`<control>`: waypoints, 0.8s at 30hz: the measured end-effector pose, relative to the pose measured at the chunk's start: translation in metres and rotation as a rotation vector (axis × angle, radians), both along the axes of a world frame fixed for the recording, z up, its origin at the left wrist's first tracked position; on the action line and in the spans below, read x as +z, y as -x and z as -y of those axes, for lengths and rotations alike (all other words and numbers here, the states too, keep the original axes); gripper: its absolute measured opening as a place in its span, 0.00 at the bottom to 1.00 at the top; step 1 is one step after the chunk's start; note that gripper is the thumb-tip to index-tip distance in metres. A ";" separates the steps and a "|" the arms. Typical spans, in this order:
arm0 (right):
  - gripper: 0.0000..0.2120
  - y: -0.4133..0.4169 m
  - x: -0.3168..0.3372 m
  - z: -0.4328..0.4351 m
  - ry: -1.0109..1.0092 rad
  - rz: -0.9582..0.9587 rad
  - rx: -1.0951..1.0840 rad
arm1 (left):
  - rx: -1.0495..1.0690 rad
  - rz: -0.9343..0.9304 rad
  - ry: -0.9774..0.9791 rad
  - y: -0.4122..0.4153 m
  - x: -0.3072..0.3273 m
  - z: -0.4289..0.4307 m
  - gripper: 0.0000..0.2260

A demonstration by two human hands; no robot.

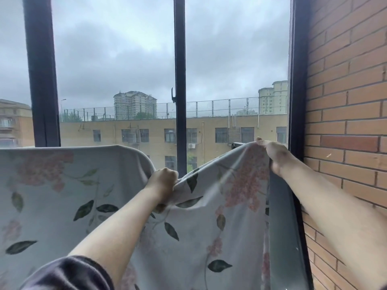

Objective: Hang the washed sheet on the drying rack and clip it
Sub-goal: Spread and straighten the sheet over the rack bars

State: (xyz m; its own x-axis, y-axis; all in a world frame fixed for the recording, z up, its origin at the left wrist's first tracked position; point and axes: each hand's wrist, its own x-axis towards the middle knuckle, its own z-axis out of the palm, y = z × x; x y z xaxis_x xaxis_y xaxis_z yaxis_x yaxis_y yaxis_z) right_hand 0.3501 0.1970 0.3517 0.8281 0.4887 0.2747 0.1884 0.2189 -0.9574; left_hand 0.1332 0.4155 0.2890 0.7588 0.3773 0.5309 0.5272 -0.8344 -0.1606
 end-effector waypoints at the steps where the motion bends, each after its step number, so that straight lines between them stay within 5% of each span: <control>1: 0.13 -0.002 -0.002 0.001 0.006 0.002 0.001 | -0.008 0.010 0.019 0.000 -0.003 0.001 0.08; 5: 0.29 -0.015 -0.010 0.004 0.029 -0.008 -0.009 | -0.060 0.022 0.043 0.004 -0.006 0.004 0.08; 11: 0.09 -0.008 -0.017 0.020 0.182 -0.089 -0.027 | 0.004 0.085 -0.223 0.025 0.031 -0.010 0.08; 20: 0.08 -0.005 -0.081 0.027 0.860 -0.138 -0.030 | 0.015 -0.003 -0.262 0.028 0.038 -0.029 0.14; 24: 0.09 -0.013 -0.117 0.026 0.909 -0.212 -0.055 | 0.091 -0.031 -0.246 0.040 0.046 -0.043 0.17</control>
State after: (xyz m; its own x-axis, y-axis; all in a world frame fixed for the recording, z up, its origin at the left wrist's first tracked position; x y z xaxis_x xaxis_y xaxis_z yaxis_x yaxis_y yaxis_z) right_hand 0.3629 0.1712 0.2350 0.8455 0.4008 -0.3529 -0.0214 -0.6349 -0.7723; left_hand 0.0934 0.4589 0.3355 0.7452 0.3069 0.5920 0.5897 -0.7179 -0.3700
